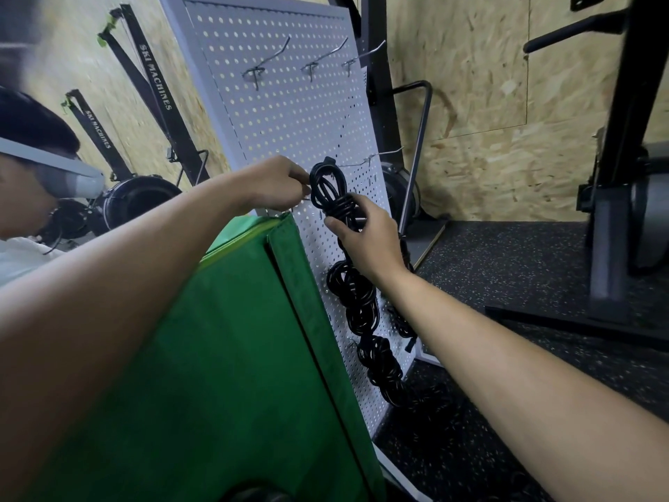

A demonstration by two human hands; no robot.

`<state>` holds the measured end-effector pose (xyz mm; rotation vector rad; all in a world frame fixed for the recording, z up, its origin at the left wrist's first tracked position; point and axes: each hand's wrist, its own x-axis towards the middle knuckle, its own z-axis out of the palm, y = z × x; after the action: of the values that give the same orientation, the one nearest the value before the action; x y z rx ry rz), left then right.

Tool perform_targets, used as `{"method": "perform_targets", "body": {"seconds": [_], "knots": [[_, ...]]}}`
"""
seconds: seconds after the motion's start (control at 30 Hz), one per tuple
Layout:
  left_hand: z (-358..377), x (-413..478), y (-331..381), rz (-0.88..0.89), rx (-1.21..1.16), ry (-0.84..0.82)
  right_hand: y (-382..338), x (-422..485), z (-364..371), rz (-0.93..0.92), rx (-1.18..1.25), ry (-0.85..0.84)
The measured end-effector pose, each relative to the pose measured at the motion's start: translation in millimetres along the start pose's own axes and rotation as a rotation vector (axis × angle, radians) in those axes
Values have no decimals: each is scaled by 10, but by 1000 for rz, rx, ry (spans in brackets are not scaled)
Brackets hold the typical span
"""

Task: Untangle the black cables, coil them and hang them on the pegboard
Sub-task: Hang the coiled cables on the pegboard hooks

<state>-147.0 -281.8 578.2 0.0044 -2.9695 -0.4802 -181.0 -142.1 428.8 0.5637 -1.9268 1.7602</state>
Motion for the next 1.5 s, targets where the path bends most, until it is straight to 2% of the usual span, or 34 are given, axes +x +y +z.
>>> {"method": "perform_targets", "body": {"seconds": [0.23, 0.43, 0.6, 0.83, 1.13, 1.27, 1.43, 1.5], "knots": [[-17, -42, -11, 22, -1, -24, -78, -1, 48, -7, 54, 68], [-22, -23, -73, 21, -15, -16, -72, 23, 70, 17, 38, -11], [3, 2, -49, 4, -25, -8, -10, -131, 48, -24, 87, 77], [11, 8, -70, 45, -6, -16, 3, -142, 91, -33, 38, -49], [2, -22, -110, 40, -100, -20, 29, 8, 204, 86, 45, -134], [6, -37, -111, 45, -112, -16, 22, 4, 233, 132, 130, -178], [17, -29, -128, 66, -75, 21, 62, -64, 265, 146, 194, -194], [30, -39, -110, 77, -51, 93, 63, -61, 241, 161, 194, -226]]}}
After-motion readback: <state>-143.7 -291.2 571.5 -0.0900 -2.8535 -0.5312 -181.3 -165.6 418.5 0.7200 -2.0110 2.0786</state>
